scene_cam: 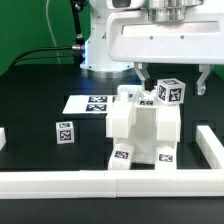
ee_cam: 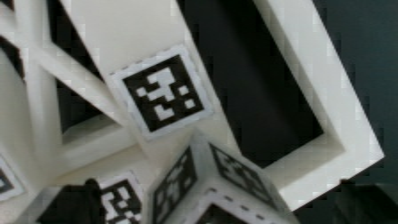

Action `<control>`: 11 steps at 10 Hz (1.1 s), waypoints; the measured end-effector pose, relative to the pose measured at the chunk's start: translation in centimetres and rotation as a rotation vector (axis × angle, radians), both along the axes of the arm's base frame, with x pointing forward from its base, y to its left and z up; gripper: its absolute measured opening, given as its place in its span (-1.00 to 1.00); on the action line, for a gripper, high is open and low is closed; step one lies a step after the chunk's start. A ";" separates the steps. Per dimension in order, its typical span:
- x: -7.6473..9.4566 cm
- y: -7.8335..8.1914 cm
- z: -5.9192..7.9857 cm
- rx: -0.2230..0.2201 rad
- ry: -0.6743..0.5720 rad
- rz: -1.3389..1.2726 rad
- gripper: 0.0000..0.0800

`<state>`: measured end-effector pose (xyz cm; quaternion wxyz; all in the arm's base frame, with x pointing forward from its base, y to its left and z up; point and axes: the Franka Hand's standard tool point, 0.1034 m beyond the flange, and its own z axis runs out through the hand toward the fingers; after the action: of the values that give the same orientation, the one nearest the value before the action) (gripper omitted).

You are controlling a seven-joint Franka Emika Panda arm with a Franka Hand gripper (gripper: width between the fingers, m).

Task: Assemble chair

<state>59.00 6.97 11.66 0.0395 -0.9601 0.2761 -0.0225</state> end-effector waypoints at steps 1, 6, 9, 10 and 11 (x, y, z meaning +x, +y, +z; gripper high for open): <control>-0.1 -0.4 0.0 -0.025 -0.004 0.226 0.62; -0.2 -0.3 -0.1 -0.054 0.006 0.338 -0.01; -0.2 -0.3 -0.1 -0.044 0.014 0.156 -0.30; -0.1 -0.4 -0.1 -0.036 0.019 0.014 -0.30; -0.1 -0.4 -0.1 -0.028 0.027 -0.149 -0.30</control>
Offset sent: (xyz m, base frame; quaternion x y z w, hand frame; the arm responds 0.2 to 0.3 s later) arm 0.0000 0.0000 0.0000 0.0000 0.0000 0.0650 0.9979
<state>58.89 6.57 11.58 0.0207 -0.9375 0.3470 -0.0162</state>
